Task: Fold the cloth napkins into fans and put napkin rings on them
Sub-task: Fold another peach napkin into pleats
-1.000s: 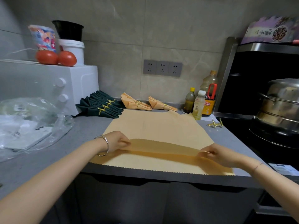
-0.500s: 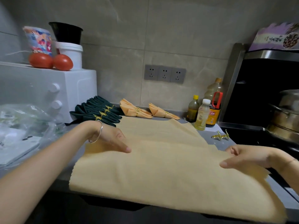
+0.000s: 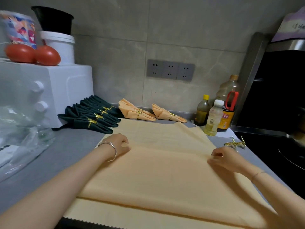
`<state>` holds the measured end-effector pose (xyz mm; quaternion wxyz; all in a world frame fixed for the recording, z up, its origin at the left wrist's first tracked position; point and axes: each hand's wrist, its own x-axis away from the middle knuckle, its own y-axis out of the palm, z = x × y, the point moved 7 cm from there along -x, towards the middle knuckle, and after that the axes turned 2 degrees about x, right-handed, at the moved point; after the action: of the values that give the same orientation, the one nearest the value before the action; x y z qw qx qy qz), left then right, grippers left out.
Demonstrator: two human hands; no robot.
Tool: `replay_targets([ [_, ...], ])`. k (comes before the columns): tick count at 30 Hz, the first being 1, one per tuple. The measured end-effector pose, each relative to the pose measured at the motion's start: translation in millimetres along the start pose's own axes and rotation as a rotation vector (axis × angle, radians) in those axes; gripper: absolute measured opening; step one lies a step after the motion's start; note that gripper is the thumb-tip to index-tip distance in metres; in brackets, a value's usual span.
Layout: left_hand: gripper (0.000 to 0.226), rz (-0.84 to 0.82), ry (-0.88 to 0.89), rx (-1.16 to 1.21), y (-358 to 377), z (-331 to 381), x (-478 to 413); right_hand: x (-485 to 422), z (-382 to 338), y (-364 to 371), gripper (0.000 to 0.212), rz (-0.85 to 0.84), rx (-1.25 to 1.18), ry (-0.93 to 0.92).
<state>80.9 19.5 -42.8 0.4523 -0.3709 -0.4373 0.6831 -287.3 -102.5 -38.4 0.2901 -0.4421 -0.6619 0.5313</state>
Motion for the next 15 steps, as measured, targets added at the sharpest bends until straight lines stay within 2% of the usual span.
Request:
replay_targets([
  [3,0.022,0.029,-0.024,-0.063,2.3,2.7,-11.7,-11.3,0.8,1.6,0.016,0.062,0.015,0.038],
  [12,0.014,0.056,-0.142,-0.08,3.9,2.9,-27.5,-33.9,10.2,12.8,0.011,0.093,0.053,0.081],
  [15,0.023,0.051,-0.161,-0.112,7.3,2.5,-28.2,-33.6,11.2,14.0,0.013,0.129,0.058,0.082],
])
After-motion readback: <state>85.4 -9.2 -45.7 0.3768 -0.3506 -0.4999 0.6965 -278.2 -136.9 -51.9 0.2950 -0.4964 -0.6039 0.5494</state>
